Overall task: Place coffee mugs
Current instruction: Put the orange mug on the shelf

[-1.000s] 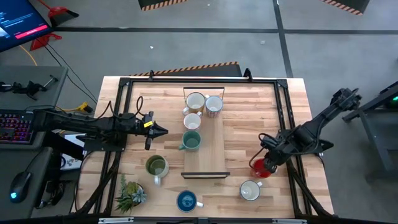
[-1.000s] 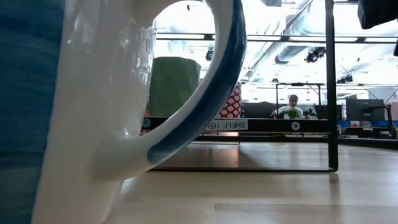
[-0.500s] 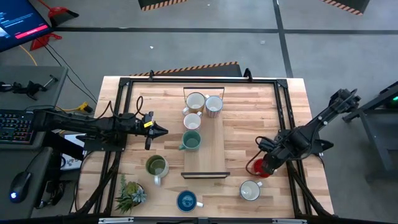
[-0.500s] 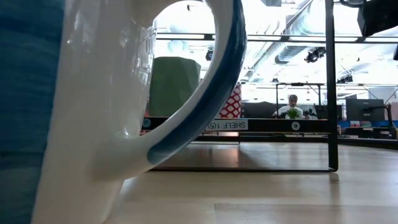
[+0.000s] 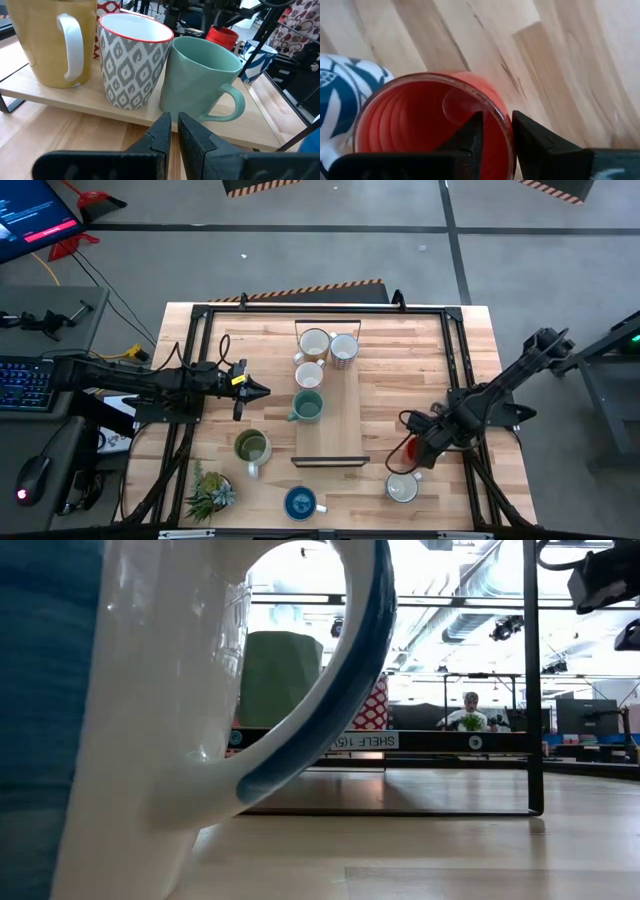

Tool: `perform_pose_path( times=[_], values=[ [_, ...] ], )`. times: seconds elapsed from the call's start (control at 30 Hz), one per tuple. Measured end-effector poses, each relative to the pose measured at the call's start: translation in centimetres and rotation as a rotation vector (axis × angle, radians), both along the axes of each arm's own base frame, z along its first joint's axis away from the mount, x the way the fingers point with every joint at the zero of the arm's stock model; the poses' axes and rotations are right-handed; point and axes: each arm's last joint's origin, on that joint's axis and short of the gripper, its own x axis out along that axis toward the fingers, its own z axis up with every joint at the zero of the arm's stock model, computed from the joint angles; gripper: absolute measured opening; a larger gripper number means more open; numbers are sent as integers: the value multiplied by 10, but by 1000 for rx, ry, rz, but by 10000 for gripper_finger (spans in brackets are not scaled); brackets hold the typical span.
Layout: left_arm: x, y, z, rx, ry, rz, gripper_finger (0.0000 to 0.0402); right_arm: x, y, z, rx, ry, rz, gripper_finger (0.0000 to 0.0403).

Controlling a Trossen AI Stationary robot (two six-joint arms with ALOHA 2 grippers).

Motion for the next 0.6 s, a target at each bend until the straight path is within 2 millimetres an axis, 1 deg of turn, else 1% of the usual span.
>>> perform_pose_path(
  times=[0.2,0.3,0.43,0.6],
  values=[
    [0,0,0,1,0,0,23,4,3,-1,10,-24,10,83],
    [0,0,0,1,0,0,23,4,2,-1,-17,-47,27,83],
    [0,0,0,1,0,-1,23,6,0,-1,-57,-80,5,83],
    [0,0,0,1,0,-1,23,8,-3,-1,-49,-77,-31,83]
  ],
)
